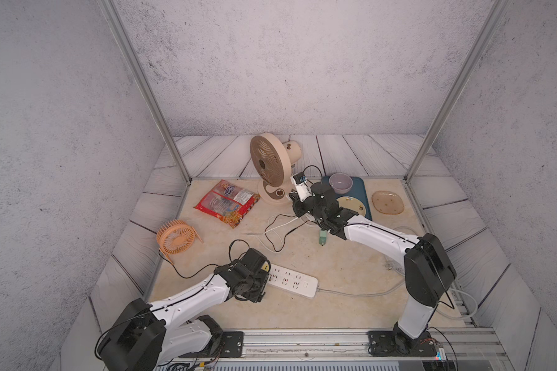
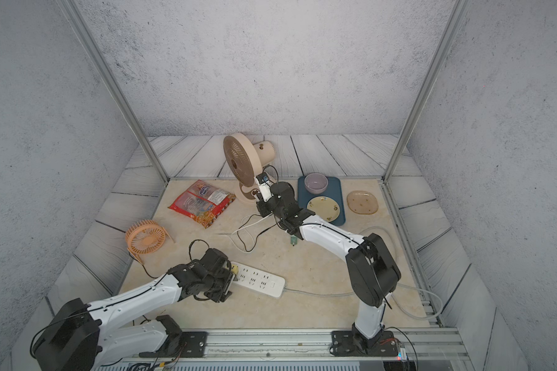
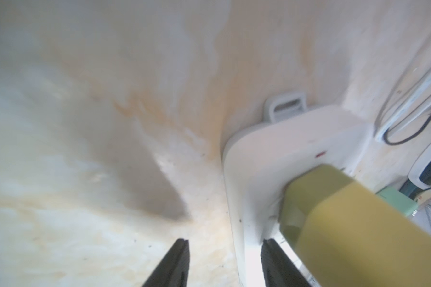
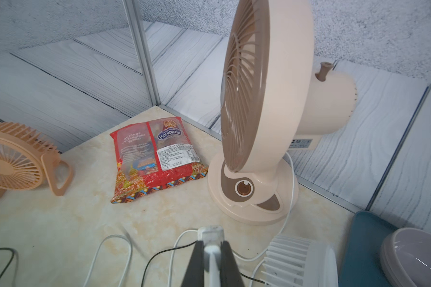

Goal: Unplug the desk fan from the power strip
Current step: Place the plug at the center of the board.

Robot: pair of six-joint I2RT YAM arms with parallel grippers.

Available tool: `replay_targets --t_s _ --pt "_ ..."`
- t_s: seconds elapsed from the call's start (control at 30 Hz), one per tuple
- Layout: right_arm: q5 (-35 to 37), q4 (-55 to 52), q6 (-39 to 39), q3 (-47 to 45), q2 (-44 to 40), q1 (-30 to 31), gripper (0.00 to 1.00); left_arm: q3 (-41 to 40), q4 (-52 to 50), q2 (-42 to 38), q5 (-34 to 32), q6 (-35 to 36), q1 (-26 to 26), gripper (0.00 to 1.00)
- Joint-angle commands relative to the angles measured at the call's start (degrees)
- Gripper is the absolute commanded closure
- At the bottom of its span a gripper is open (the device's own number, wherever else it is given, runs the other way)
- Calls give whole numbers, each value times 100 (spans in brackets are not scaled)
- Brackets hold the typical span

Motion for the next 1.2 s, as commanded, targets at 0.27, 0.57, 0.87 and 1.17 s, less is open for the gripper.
replay_targets --t_s 0.27,0.57,0.87,1.17 --pt "-778 -190 -88 787 979 -171 100 919 -2214 -989 -1278 898 41 44" --pt "-1642 203 -160 1149 1903 -31 100 2154 -3799 -1577 -2871 1640 136 44" --pt "-1518 308 95 1820 2891 -31 98 2218 -3553 -1663 -2249 2156 714 43" --pt "-1634 98 -87 2194 2873 -13 14 2038 -3378 -1664 -1543 2140 1127 41"
